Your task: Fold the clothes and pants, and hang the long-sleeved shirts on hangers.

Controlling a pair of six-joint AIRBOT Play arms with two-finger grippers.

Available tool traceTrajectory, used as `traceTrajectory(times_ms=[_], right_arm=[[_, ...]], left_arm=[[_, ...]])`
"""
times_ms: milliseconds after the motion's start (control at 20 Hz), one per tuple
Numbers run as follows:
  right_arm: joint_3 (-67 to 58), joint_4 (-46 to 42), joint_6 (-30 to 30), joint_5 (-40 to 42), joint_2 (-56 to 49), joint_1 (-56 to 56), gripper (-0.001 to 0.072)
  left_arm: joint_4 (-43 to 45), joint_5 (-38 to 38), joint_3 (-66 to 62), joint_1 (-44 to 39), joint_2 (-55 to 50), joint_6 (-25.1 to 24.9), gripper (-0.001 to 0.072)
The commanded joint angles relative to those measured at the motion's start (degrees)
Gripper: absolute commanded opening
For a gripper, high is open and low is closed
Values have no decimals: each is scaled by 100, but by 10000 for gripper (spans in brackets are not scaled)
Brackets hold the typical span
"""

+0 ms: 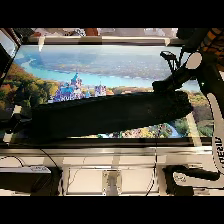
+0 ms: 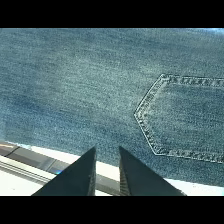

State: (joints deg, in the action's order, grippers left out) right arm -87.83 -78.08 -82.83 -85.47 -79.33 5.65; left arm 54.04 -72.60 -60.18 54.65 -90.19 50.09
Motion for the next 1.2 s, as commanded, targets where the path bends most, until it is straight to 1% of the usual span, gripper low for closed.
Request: traceTrajectory(times_ms=[0, 400, 550, 700, 750, 800, 850, 950, 1000, 1050, 1150], right_arm=[[-4, 0, -17, -57, 4, -2, 165], [-4, -2, -20, -46, 7, -2, 165], [-4, -2, -20, -42, 7, -2, 165], [-4, 0, -20, -39, 7, -2, 164], [-4, 0, -20, -39, 7, -2, 164], [-4, 0, -20, -42, 7, -2, 164], [-4, 0, -20, -39, 7, -2, 164], [-4, 0, -20, -39, 4, -2, 164], [-4, 0, -20, -42, 7, -2, 164], [-4, 0, -20, -42, 7, -2, 164], [-4, -2, -17, -42, 7, -2, 164]], left_arm=[[85, -9, -87, -31, -111, -46, 582], [83, -234, -90, -236, -595, -107, 582], [83, -463, -90, -584, -894, -105, 582], [87, -476, -90, -1137, -1032, -107, 582], [310, -476, -149, -1305, -1025, -90, 580], [345, -481, -170, -1438, -1023, -87, 556], [337, -476, -184, -1530, -1023, -85, 452], [339, -483, -240, -1657, -1023, -76, 181], [345, -494, -293, -1681, -1021, 31, 51], [341, -555, -365, -1681, -1021, 170, 30], [374, -935, -643, -1655, -1003, 389, 29]])
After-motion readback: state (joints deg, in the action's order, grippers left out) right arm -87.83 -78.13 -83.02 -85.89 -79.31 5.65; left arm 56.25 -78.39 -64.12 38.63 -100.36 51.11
